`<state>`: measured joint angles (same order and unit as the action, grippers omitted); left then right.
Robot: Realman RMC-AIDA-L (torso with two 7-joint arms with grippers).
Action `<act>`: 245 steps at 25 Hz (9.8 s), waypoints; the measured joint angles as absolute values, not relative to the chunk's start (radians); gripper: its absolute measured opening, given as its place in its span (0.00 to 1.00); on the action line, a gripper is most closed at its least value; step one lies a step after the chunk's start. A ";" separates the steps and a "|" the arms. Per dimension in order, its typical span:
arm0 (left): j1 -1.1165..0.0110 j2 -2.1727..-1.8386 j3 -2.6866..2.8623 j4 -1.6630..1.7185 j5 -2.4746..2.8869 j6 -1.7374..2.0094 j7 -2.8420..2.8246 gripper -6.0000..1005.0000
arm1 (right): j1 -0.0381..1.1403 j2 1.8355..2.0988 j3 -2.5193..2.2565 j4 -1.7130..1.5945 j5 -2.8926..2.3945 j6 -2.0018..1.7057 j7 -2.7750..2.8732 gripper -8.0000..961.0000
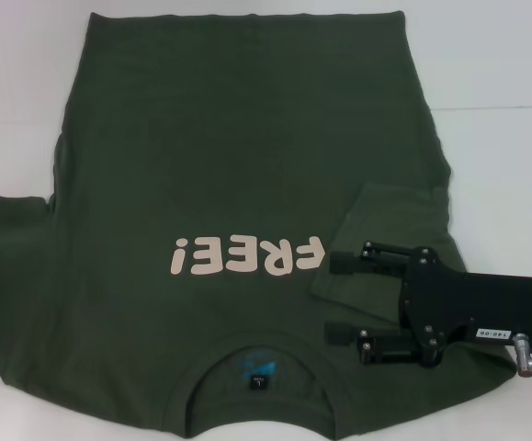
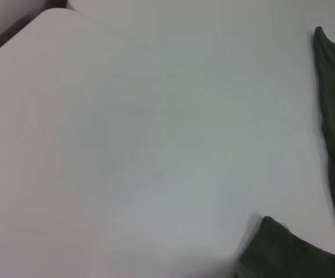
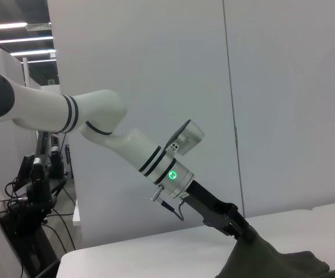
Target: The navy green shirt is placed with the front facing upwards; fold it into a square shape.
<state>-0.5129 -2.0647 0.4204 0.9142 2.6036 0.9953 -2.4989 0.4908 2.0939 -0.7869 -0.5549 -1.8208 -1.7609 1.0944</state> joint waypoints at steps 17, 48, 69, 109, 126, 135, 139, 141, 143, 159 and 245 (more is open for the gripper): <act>-0.506 -2.069 0.422 0.942 2.605 0.997 -2.480 0.01 | 0.489 2.094 -0.787 -0.553 -1.821 -1.761 1.091 0.87; -0.494 -2.170 0.712 0.977 2.185 1.145 -2.461 0.01 | 0.479 2.094 -0.779 -0.541 -1.821 -1.751 1.089 0.87; -0.549 -2.165 0.908 0.742 2.114 0.942 -2.387 0.04 | 0.477 2.092 -0.778 -0.541 -1.821 -1.747 1.089 0.87; -0.530 -2.173 0.774 0.675 1.957 1.053 -1.531 0.88 | 0.459 2.092 -0.770 -0.551 -1.821 -1.761 1.133 0.86; -0.531 -2.175 0.775 0.567 1.850 0.900 -1.233 0.88 | 0.464 2.092 -0.776 -0.542 -1.821 -1.757 1.136 0.86; -0.538 -2.176 0.776 0.494 1.748 0.879 -1.055 0.87 | 0.468 2.092 -0.776 -0.541 -1.821 -1.753 1.138 0.86; -0.538 -2.177 0.775 0.468 1.691 0.875 -0.972 0.87 | 0.468 2.092 -0.772 -0.541 -1.821 -1.752 1.138 0.86; -0.538 -2.177 0.776 0.461 1.676 0.873 -0.951 0.87 | 0.469 2.092 -0.771 -0.542 -1.822 -1.752 1.138 0.86; -0.538 -2.177 0.776 0.455 1.673 0.862 -0.936 0.86 | 0.469 2.092 -0.771 -0.541 -1.823 -1.752 1.138 0.86; -0.565 -2.177 0.774 0.405 1.669 0.794 -0.903 0.76 | 0.471 2.092 -0.771 -0.532 -1.824 -1.746 1.138 0.86; -0.454 -2.087 0.597 0.826 2.000 1.874 -1.602 0.82 | 0.355 2.033 -0.622 -0.944 -2.114 -1.823 2.123 0.97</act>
